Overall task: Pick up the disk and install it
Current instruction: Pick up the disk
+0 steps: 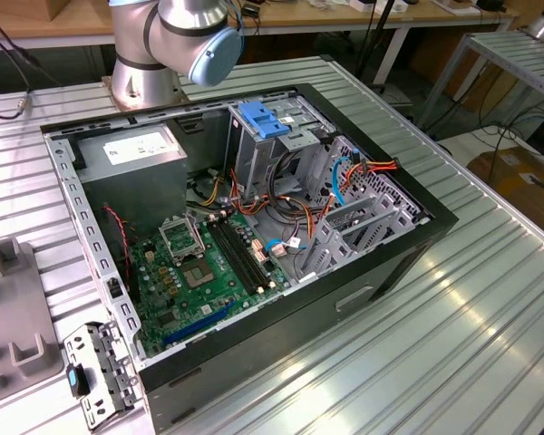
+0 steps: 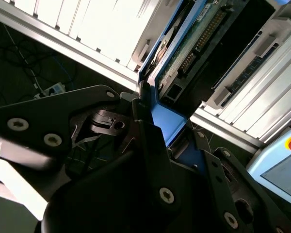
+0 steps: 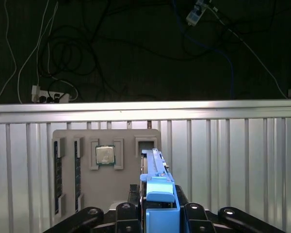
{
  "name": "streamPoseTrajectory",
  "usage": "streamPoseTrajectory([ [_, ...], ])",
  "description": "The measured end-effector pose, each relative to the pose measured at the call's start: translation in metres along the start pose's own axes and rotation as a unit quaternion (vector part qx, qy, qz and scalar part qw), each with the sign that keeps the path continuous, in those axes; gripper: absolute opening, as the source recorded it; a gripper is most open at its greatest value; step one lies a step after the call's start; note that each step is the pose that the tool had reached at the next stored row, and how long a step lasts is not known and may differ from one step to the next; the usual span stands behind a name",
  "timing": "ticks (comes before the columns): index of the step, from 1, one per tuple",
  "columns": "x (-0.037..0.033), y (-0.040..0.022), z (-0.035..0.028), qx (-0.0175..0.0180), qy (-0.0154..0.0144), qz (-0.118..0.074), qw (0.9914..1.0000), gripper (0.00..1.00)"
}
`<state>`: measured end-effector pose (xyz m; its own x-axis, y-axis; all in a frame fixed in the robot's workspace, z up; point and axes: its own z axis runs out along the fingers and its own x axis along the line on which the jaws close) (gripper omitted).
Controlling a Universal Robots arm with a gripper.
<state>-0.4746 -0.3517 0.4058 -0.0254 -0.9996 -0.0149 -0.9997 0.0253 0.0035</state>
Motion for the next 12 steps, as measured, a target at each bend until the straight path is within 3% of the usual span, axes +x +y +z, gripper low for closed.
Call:
streamPoseTrajectory([
  [12,0.0,0.0,-0.0025,0.0,0.0,0.0,1.0,0.37],
])
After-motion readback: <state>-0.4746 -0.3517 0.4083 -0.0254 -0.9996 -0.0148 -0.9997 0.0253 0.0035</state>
